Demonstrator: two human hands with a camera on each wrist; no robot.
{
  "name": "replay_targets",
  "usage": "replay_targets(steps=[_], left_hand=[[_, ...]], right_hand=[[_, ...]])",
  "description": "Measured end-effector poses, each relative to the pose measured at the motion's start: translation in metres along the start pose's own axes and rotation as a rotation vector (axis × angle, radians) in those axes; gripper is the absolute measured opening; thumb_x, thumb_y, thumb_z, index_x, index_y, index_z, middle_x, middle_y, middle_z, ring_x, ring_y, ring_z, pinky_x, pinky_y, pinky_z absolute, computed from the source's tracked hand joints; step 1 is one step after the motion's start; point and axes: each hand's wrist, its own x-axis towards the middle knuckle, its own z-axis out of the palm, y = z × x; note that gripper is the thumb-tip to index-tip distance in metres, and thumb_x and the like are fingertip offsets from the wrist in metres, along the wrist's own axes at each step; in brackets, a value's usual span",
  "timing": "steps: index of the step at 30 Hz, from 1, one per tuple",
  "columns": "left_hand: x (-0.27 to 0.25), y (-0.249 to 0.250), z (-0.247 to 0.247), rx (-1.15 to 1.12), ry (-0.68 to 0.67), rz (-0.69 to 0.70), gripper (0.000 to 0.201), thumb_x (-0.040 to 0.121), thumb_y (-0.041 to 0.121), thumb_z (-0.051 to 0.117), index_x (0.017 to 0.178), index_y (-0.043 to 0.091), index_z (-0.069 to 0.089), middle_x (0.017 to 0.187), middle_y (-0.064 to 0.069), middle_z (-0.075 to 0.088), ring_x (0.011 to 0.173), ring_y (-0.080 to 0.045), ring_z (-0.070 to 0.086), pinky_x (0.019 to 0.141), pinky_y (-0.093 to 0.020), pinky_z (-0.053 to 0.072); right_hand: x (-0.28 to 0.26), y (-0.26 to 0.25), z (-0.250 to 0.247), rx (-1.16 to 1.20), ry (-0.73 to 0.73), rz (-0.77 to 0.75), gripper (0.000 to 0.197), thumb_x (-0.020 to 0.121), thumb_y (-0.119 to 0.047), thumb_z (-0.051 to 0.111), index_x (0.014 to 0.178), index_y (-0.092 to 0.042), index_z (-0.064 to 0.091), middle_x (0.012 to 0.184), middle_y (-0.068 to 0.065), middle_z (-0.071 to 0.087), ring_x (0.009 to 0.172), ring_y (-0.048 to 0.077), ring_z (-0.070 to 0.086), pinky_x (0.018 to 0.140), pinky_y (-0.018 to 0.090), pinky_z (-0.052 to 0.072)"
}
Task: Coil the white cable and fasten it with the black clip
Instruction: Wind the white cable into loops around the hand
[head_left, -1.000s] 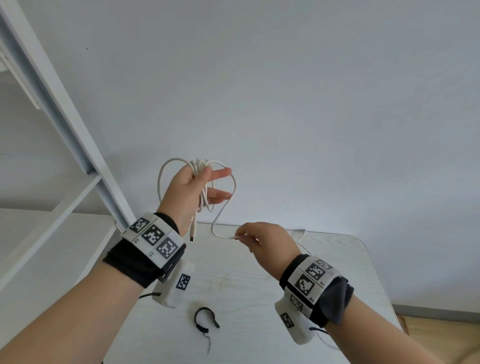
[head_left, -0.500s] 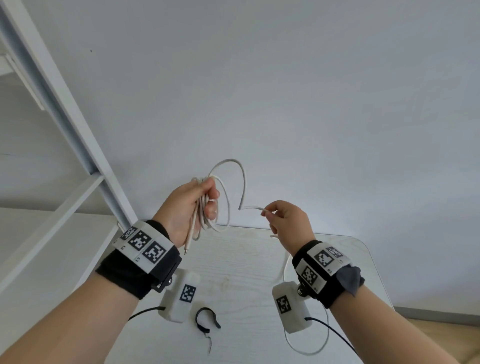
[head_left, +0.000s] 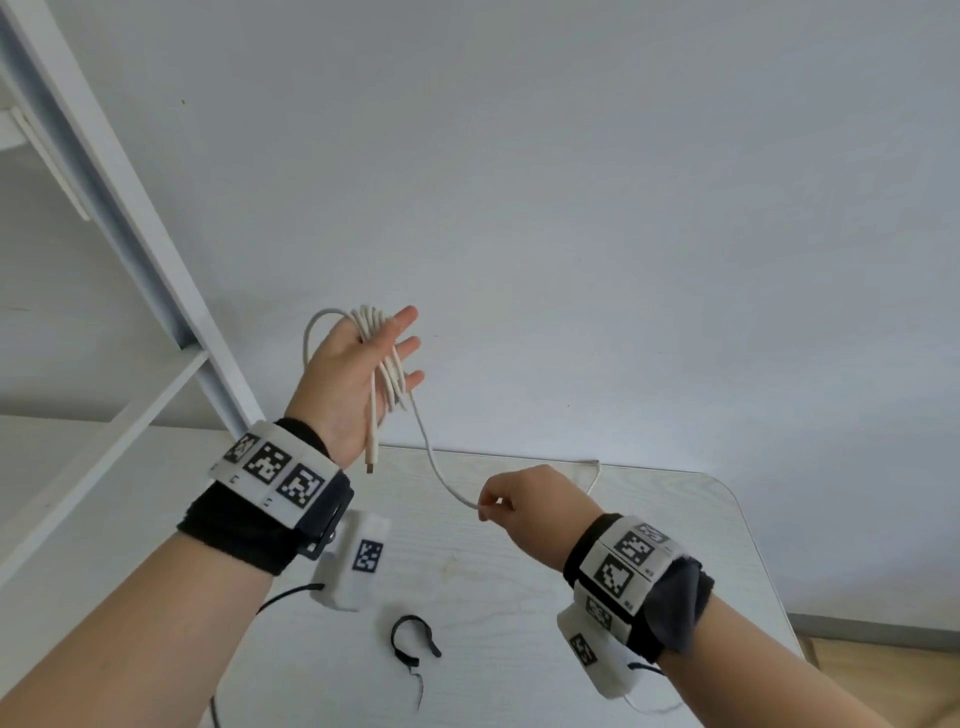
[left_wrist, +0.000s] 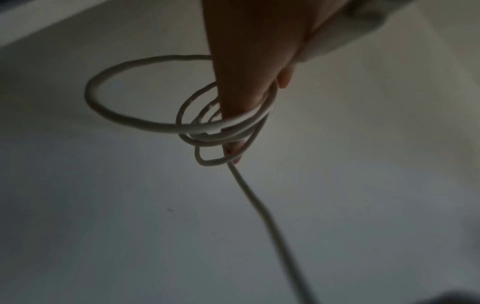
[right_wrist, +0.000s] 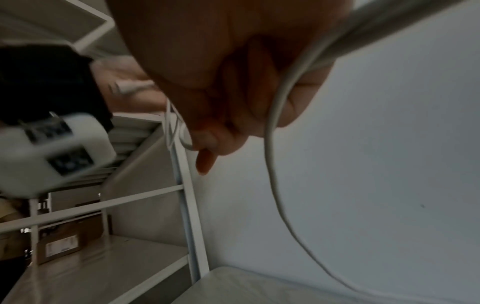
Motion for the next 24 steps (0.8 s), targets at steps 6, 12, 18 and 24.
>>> replay_targets(steps=[6,12,18,24], left_hand=[[-0.01,-0.024,-0.002,0.527,-0.103,0.034,0.031,0.096,0.013,0.045,0.127,0.008,0.045,0.143,0.006,0.045,0.126,-0.003,0.042,0.096,-0.014,0.035],[-0.023,-0.036,-0.006,0.547,-0.25,-0.158,0.029,0.086,0.023,0.058,0.115,0.021,0.059,0.126,0.01,0.061,0.114,-0.006,0.057,0.103,-0.029,0.041],[-0.041,-0.039,0.004,0.338,-0.279,-0.276,0.036,0.078,0.031,0.056,0.113,0.023,0.06,0.12,0.004,0.066,0.084,-0.034,0.071,0.068,-0.029,0.055],[-0.045,-0.038,0.01,0.32,-0.377,-0.275,0.03,0.093,0.029,0.042,0.114,0.019,0.061,0.092,-0.005,0.074,0.045,-0.011,0.05,0.063,-0.03,0.053]], right_hand=[[-0.01,-0.015,-0.016,-0.012,0.072,-0.219,0.018,0.091,-0.025,0.049,0.094,-0.021,0.066,0.089,0.001,0.066,0.075,0.012,0.048,0.073,0.03,0.045],[-0.002,-0.016,-0.046,0.077,0.378,-0.318,0.016,0.09,-0.02,0.054,0.091,-0.015,0.069,0.075,-0.009,0.058,0.067,0.008,0.049,0.066,0.021,0.041],[0.008,-0.017,-0.06,0.122,0.5,-0.306,0.014,0.089,-0.017,0.055,0.089,-0.014,0.068,0.07,-0.016,0.054,0.06,-0.002,0.048,0.063,0.016,0.041],[0.014,-0.016,-0.061,0.118,0.478,-0.27,0.014,0.09,-0.021,0.054,0.091,-0.016,0.067,0.066,-0.016,0.054,0.065,0.01,0.052,0.068,0.025,0.046]])
